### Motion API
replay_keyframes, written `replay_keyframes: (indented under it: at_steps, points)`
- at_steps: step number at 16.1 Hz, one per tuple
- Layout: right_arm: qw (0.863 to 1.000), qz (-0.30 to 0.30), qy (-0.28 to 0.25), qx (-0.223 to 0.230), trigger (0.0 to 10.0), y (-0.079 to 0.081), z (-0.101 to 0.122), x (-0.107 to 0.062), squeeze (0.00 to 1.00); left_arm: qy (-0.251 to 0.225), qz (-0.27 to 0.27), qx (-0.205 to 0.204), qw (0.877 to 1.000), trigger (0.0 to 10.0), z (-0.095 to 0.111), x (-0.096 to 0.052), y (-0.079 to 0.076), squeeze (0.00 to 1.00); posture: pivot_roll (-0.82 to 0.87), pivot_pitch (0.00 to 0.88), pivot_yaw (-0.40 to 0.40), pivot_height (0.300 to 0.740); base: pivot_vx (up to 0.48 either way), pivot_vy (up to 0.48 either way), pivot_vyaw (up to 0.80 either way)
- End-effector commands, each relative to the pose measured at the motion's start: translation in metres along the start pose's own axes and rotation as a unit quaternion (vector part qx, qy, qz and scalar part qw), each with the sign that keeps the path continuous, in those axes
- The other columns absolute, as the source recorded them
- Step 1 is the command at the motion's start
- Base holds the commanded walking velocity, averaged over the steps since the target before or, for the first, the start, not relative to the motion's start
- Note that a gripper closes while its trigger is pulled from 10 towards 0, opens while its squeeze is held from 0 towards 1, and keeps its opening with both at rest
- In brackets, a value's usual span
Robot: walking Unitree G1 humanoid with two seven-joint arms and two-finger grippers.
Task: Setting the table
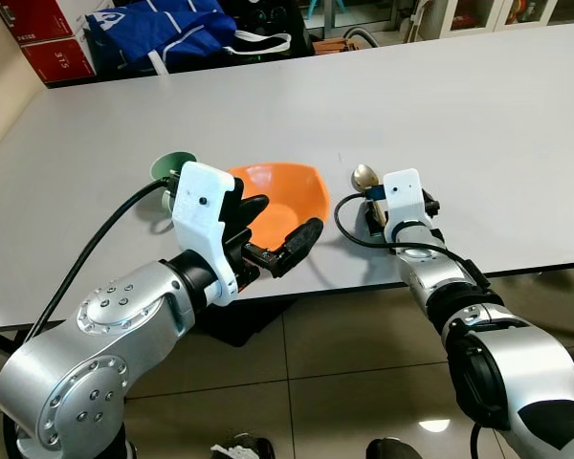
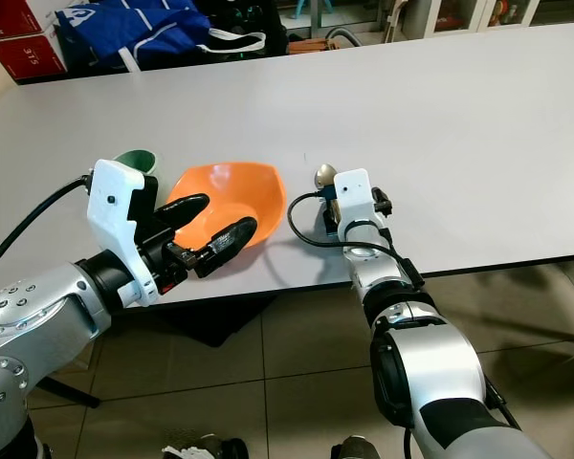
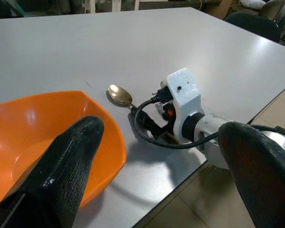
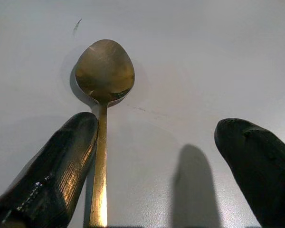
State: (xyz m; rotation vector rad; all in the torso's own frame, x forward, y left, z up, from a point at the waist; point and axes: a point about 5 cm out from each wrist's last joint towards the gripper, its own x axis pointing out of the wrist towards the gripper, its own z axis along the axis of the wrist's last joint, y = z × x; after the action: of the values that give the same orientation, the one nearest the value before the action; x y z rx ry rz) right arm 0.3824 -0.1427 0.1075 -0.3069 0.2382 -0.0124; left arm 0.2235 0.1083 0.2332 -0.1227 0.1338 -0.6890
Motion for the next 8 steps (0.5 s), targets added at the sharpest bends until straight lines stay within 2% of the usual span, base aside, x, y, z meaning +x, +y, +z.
replay_keyframes:
  at_steps: [1, 8]
  points:
    - [0.999, 0.036, 0.04, 0.005, 10.0, 0.0176, -0.0192, -0.0059, 0.0, 0.0, 0.002, 0.003, 1.0, 10.0, 0.0011, 0.001, 0.001, 0.0, 0.06, 0.113, 0.123, 0.74, 0.0, 0.0, 0.0]
    - [0.995, 0.057, 0.038, 0.076, 10.0, 0.0228, -0.0143, -0.0054, 0.0, -0.003, -0.001, 0.003, 1.0, 10.0, 0.0019, 0.0026, 0.0004, 0.0, 0.05, 0.117, 0.123, 0.74, 0.0, 0.0, 0.0]
